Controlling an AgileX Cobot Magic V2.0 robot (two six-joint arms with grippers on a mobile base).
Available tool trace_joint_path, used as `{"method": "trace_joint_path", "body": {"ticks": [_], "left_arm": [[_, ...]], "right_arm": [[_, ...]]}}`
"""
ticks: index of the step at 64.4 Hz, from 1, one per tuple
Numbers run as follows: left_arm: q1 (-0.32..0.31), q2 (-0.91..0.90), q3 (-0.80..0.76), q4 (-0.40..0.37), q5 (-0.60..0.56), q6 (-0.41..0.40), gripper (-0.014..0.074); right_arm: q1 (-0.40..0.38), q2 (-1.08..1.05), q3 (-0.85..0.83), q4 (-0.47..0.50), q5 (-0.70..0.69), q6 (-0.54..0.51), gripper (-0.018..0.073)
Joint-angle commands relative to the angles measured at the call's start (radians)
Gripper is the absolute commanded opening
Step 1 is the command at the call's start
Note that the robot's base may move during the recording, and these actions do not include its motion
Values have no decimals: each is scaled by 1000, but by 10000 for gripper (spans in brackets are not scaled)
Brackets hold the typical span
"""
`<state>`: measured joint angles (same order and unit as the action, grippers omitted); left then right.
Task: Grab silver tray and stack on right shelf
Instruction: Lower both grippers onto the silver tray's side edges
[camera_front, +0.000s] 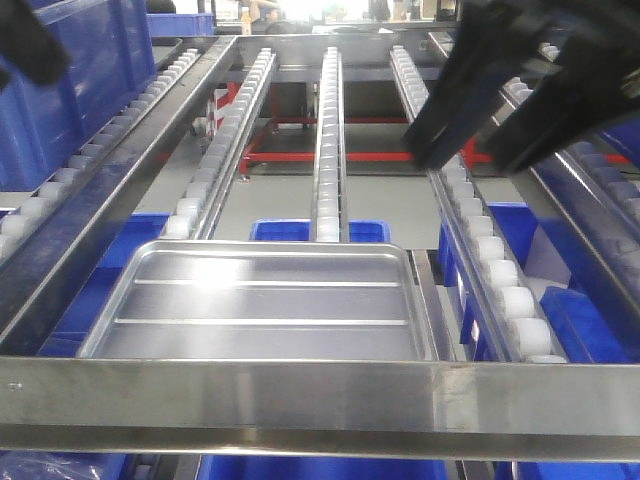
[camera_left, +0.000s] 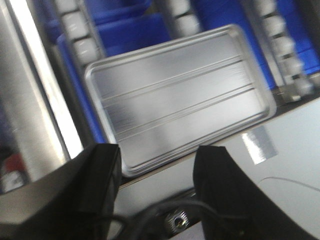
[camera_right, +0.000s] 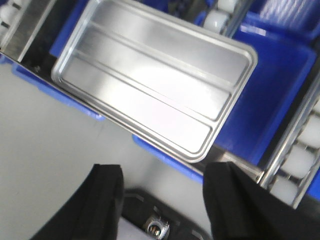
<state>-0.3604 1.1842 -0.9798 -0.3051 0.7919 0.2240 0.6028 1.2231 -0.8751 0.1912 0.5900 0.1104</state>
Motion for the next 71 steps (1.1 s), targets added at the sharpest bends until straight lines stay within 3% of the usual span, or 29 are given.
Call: {"method": "trace_joint_path", "body": {"ticks": [1,5,13,21,26,32,37,52,71], "left_arm": [[-5,24,-41,78,-7,-83,251],[-5,50,-41,116,-2,-146,251],[-27,101,-41,117,-3,-211,251],[-88,149,-57,135,-11,-271,251],[-136,191,-84,206,-11,-355,251],[-180,250,-121,315,-6,-505,251],[-186,284,-138,351,-11,-577,251],[-186,360,-137,393,-55,-608,251],[-184,434,-137,471,-107,-719,251]], "right_arm": [[-4,49,-78,-4,-8,52,463],[-4,96,-112,-30,-3,103,446],[-12,180,-161,-157,17,223,434],[-31,240,-207,-280,101,332,434],[-36,273,-235,-321,120,368,434],[-36,303,-257,-315,92,387,434],[-36,325,-270,-310,81,408,434],[-37,390,-273,-310,52,443,434],[-46,471,-273,-310,0,444,434]]}}
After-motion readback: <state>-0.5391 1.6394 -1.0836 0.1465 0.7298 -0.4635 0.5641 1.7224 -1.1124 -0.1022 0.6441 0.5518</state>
